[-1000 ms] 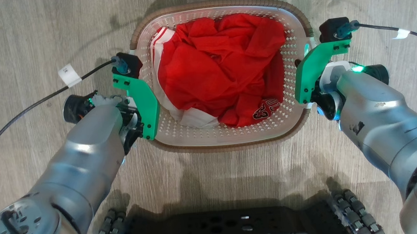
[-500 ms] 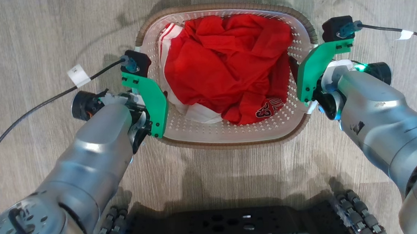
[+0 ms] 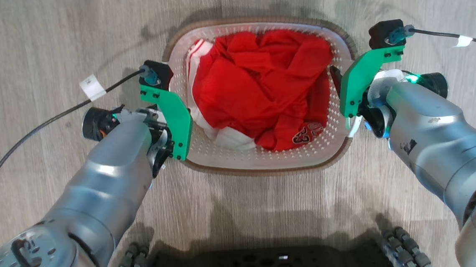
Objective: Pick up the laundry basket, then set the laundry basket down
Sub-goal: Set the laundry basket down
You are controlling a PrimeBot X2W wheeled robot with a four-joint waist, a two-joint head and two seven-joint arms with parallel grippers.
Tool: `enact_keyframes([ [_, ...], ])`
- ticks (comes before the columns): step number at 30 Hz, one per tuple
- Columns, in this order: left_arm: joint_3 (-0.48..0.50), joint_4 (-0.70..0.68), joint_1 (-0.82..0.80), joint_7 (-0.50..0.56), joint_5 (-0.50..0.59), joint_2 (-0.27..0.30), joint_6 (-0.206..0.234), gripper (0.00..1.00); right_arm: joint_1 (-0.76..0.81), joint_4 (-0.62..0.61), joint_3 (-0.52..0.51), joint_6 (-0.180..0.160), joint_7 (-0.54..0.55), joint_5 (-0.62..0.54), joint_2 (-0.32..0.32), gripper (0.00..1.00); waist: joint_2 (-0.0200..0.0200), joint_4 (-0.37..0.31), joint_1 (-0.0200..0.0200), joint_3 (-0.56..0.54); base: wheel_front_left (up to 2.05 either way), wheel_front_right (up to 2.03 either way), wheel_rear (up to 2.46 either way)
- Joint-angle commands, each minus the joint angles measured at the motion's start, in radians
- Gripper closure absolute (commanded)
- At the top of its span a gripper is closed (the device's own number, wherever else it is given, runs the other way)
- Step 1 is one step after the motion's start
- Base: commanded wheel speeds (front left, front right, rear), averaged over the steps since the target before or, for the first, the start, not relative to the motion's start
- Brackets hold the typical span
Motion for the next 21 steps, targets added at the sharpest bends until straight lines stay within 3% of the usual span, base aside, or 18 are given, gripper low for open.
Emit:
enact_keyframes([
  [1, 0.005, -0.003, 0.018, 0.002, 0.010, 0.015, 0.009, 0.00, 0.056, 0.002, -0.001, 0.007, 0.004, -0.007, 0.001, 0.00, 0.0000, 0.001, 0.0000, -0.029, 0.00, 0.00, 0.00],
  [7, 0.004, 0.014, 0.052, -0.024, 0.077, 0.015, 0.030, 0.00, 0.102, 0.002, 0.002, 0.007, 0.011, -0.016, -0.003, 0.00, 0.0000, 0.000, 0.0000, -0.151, 0.00, 0.00, 0.00],
  [13, 0.003, 0.020, 0.114, -0.088, 0.125, 0.015, 0.043, 0.00, 0.181, -0.007, -0.014, 0.007, -0.056, 0.003, 0.007, 0.00, 0.0000, 0.007, 0.0000, -0.325, 0.00, 0.00, 0.00],
  [17, 0.006, 0.018, 0.156, -0.210, 0.173, 0.015, 0.087, 0.00, 0.233, -0.018, -0.055, 0.007, -0.179, 0.028, 0.001, 0.00, 0.0000, 0.005, 0.0000, -0.464, 0.00, 0.00, 0.00],
  [21, 0.027, 0.000, 0.214, -0.317, 0.149, 0.015, 0.109, 0.00, 0.283, -0.088, -0.145, 0.007, -0.207, 0.050, -0.024, 0.00, 0.0000, 0.004, 0.0000, -0.588, 0.00, 0.00, 0.00],
])
